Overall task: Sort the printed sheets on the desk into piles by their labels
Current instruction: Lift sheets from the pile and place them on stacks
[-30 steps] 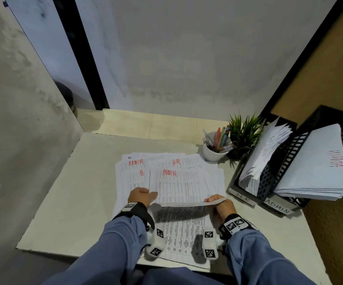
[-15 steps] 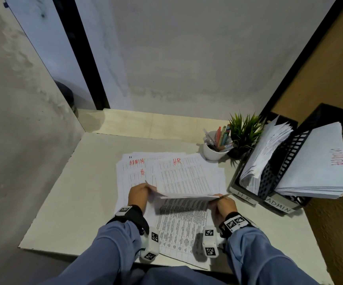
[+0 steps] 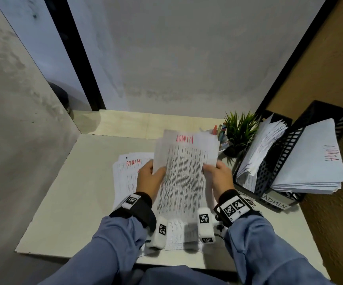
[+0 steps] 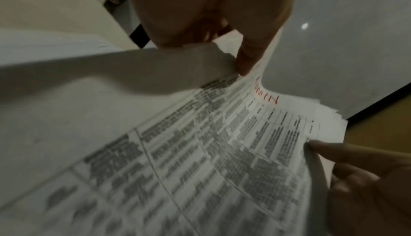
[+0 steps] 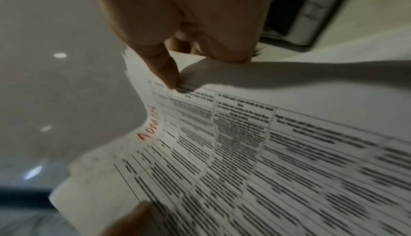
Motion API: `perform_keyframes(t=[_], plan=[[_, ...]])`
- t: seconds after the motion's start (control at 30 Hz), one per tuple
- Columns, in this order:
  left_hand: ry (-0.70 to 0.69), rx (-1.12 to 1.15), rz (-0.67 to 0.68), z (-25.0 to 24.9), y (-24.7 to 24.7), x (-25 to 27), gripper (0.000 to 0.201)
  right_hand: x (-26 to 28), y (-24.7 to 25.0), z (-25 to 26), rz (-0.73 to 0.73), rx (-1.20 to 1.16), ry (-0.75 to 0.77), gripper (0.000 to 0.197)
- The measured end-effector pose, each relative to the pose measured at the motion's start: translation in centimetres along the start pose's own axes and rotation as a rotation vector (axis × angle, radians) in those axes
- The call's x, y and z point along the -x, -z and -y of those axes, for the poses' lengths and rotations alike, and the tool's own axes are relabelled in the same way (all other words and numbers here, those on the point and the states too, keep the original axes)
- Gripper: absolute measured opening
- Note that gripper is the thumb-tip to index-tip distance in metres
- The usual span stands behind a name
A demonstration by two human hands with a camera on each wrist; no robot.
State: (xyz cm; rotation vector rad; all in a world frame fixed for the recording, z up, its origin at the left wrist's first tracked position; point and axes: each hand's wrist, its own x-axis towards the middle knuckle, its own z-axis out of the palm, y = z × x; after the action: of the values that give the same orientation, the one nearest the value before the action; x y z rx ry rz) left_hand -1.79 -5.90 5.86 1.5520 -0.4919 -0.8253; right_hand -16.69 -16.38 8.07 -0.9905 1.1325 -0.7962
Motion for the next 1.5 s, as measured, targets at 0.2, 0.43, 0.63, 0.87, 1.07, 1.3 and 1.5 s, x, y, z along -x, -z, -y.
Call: perform_keyframes(t=[0.2,0.43,0.63,0.87,1.07,1.3,1.5], plan=[[-0.228,0.009,-0.094,-4.3,-0.5,0.9,0.021,2.0,-0.6,3.7,0.015,0.01,0.399,0.03],[0.135,-0.273,0.034,2.2,0.4,0.3,0.019,1.7,0.6,-2.6,0.032,0.227,-0.041,0.024],[0.058,-0.398,0.211,-2.7,-0.9,-0.1,0.028,0.8,2.6,2.1,0.003,0.254,0.182,0.019],[-0.318,-0.481,0.486,-14.3,-7.3,1.8,0.037,-0.2,11.0,10.4,-0.255,0.207,0.52,0.041],[-0.599,-0.576,0.454,-18.6,-15.2,4.4,0.04,-1.1,20.1,11.4,-0.787,0.538,0.434,0.053],[-0.764,-0.664,0.437,-16.7,-24.1,5.6,0.029,-3.1,23.9,8.6,-0.648,0.394,-0.017,0.051],[-0.675,-0.793,0.48,-11.9,-29.0,4.8,0.039,-3.4,22.7,9.6,-0.608,0.711,0.052,0.036]])
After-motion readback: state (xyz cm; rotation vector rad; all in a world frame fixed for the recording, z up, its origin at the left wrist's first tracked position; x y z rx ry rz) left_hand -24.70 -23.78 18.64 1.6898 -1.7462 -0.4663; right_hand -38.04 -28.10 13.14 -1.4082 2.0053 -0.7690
